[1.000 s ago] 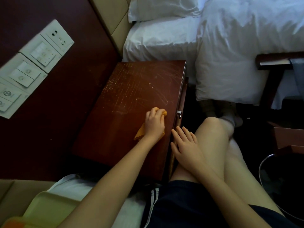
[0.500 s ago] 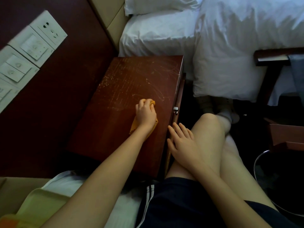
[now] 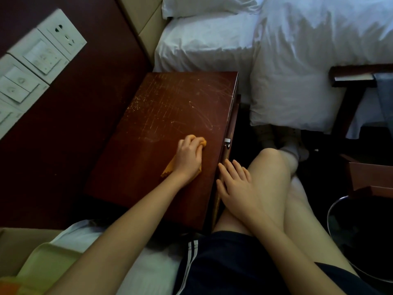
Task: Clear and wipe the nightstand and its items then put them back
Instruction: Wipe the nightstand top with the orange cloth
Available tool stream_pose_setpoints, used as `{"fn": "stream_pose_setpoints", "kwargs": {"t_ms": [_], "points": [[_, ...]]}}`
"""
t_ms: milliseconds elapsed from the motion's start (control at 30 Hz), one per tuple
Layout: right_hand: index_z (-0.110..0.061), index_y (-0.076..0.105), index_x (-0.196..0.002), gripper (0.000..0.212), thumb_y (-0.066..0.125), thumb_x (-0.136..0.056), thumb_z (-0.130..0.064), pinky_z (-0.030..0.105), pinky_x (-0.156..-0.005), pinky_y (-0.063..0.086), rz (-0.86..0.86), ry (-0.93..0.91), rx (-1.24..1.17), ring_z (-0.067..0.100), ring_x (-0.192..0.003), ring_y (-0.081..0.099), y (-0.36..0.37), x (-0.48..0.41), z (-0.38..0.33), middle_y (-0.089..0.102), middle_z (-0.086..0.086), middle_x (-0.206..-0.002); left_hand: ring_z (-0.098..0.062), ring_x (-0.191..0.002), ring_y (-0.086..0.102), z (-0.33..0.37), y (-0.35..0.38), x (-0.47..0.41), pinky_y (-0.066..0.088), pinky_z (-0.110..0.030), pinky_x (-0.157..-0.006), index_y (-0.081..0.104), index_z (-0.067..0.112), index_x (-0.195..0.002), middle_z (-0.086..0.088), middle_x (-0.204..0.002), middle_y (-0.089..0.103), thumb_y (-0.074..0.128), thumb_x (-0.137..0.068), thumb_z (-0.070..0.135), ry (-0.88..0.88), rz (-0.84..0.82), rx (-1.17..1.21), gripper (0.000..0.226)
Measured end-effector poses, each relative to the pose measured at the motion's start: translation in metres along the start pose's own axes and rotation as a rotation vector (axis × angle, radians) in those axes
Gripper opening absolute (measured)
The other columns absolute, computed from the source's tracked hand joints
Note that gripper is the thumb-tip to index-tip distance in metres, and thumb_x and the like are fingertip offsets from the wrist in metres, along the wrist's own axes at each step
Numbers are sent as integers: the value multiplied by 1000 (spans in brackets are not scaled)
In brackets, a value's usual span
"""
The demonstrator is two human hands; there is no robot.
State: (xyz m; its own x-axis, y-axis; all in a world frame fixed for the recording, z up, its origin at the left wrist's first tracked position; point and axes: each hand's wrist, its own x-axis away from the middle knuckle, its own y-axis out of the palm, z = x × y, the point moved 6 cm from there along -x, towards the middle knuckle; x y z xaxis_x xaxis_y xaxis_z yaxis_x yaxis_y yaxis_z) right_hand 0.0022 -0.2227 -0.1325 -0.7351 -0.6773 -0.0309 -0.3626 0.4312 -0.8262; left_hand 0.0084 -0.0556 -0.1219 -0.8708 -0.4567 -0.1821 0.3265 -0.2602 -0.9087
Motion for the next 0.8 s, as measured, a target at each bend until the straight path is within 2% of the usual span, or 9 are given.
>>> {"fn": "stream_pose_setpoints", "kwargs": {"t_ms": [100, 200, 300, 433, 500, 567, 800], "points": [[-16, 33, -144, 49, 39, -98, -30, 35, -114, 7, 0, -1, 3, 23, -143, 14, -1, 2, 2, 27, 5, -152, -25, -112, 42, 2, 3, -21, 36, -32, -94, 57, 14, -121, -8, -127, 49, 41, -96, 17, -140, 37, -5, 29], [-15, 33, -144, 49, 39, -98, -30, 35, -114, 7, 6, -1, 1, 22, -143, 14, -2, 1, 1, 27, 6, -152, -26, -111, 42, 16, 8, -33, 36, -34, -94, 57, 14, -119, -8, -127, 49, 40, -96, 16, -177, 45, -8, 28], [-17, 31, -144, 49, 37, -98, -31, 34, -114, 5, -3, 6, 5, 21, -143, 11, -1, -1, 1, 25, 5, -153, -26, -111, 42, 29, 13, -31, 37, -33, -93, 56, 14, -121, -8, -127, 49, 41, -96, 16, -101, -1, 7, 29], [-18, 33, -144, 47, 38, -98, -30, 36, -114, 6, 22, 18, -11, 23, -143, 13, -2, 0, 1, 27, 5, -152, -24, -109, 43, 32, 12, -8, 37, -29, -90, 57, 13, -122, -9, -123, 51, 44, -95, 17, 118, -84, 30, 30], [-17, 33, -144, 47, 38, -98, -30, 37, -114, 6, 28, 26, -12, 23, -143, 14, -3, 1, 2, 27, 6, -152, -23, -108, 43, 22, 7, 2, 35, -26, -88, 57, 14, -122, -8, -122, 52, 45, -95, 17, 143, -76, 25, 30], [-17, 33, -144, 48, 38, -98, -30, 37, -114, 6, 26, 29, -11, 24, -143, 14, -2, 1, 2, 28, 6, -152, -23, -108, 43, 11, 3, 2, 34, -25, -88, 57, 14, -122, -7, -122, 52, 45, -95, 18, 100, -56, 18, 30], [-13, 41, -140, 46, 44, -96, -25, 42, -113, 14, 45, 27, -23, 29, -140, 22, -5, 1, 2, 35, 9, -148, -26, -110, 43, 15, 10, -31, 38, -34, -93, 58, 14, -118, -7, -126, 50, 42, -96, 17, -143, 35, -14, 28]]}}
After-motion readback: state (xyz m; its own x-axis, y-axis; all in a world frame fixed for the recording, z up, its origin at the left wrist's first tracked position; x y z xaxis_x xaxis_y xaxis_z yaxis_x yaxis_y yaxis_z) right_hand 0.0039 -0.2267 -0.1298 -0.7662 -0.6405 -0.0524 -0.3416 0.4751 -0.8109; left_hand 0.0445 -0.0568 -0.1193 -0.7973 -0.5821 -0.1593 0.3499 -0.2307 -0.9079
